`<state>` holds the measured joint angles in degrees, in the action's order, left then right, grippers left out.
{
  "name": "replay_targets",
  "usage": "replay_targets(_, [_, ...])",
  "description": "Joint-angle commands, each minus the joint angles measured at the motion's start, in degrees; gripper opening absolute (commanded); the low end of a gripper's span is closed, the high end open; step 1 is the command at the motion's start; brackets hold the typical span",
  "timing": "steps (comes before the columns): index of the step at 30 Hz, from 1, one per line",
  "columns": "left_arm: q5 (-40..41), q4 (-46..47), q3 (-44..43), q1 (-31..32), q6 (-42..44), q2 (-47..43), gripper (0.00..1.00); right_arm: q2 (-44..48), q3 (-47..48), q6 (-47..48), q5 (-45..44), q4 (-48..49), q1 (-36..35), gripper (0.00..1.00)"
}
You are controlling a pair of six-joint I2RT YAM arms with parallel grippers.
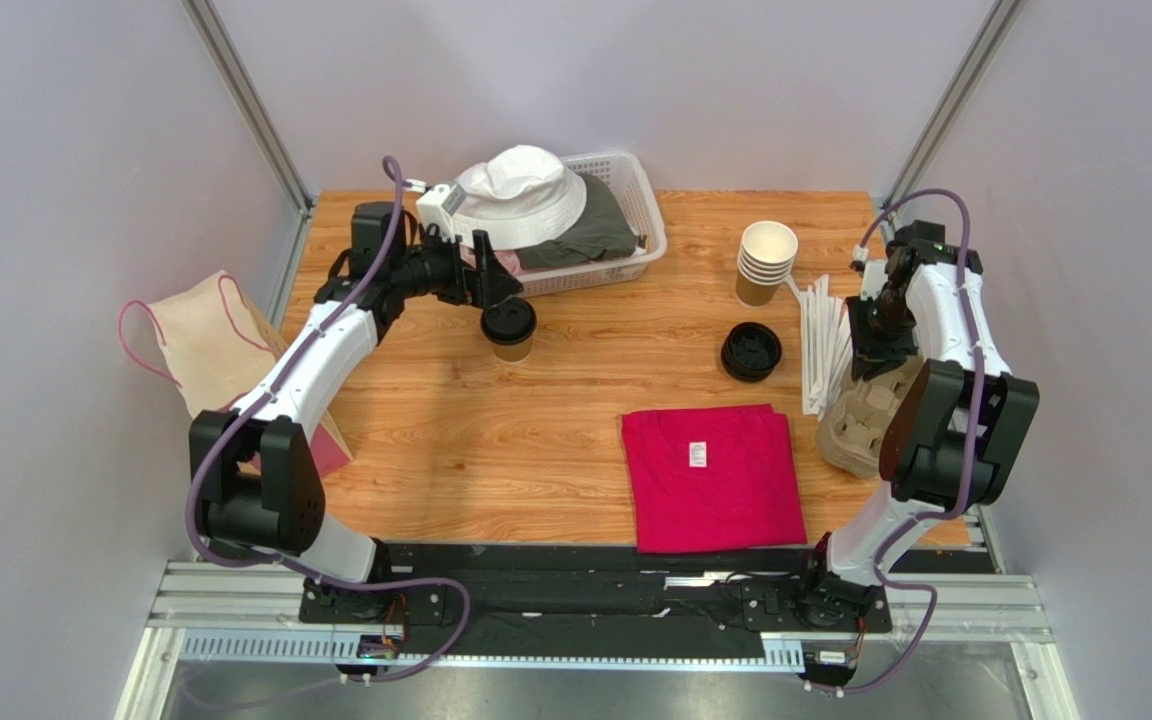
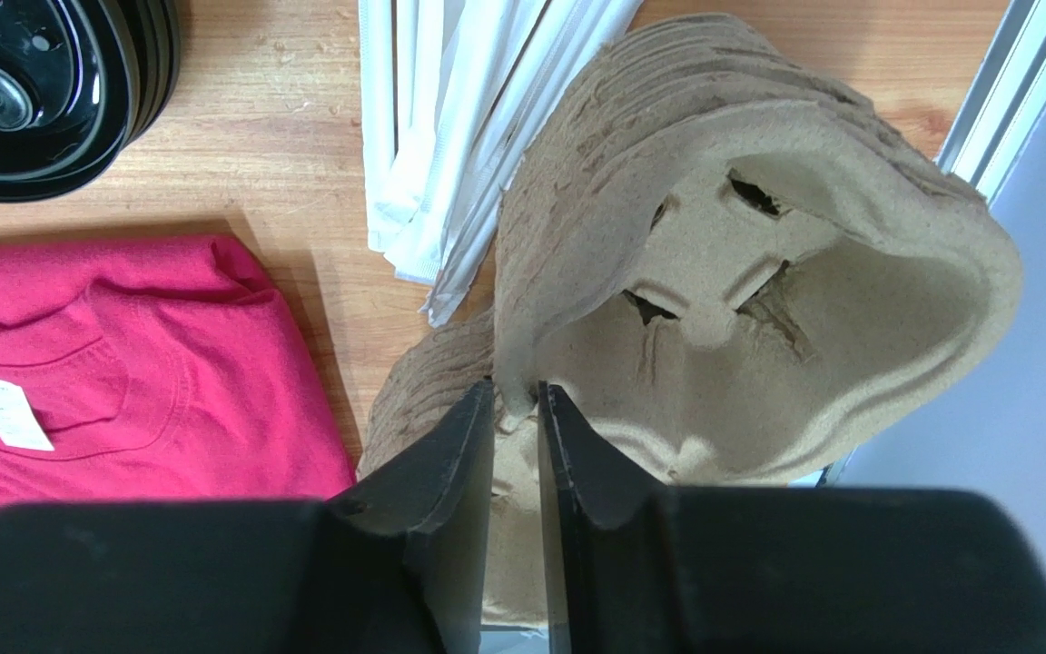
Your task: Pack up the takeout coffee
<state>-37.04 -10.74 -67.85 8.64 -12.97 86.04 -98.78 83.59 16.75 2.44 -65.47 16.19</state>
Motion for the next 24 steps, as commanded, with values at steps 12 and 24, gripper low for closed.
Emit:
replay_targets(12, [-0.1,2.6,-3.9,0.2,-0.6,1.9,0.98,-1.2,2.1,-0.2,-1.6,1.7,-0.2,0.20])
replay_targets(24, [0.1,2.1,-4.3,0.2,-0.5,2.1,0.98,0.2,3.5,0.0,-0.6,0.0,0.1,0.00])
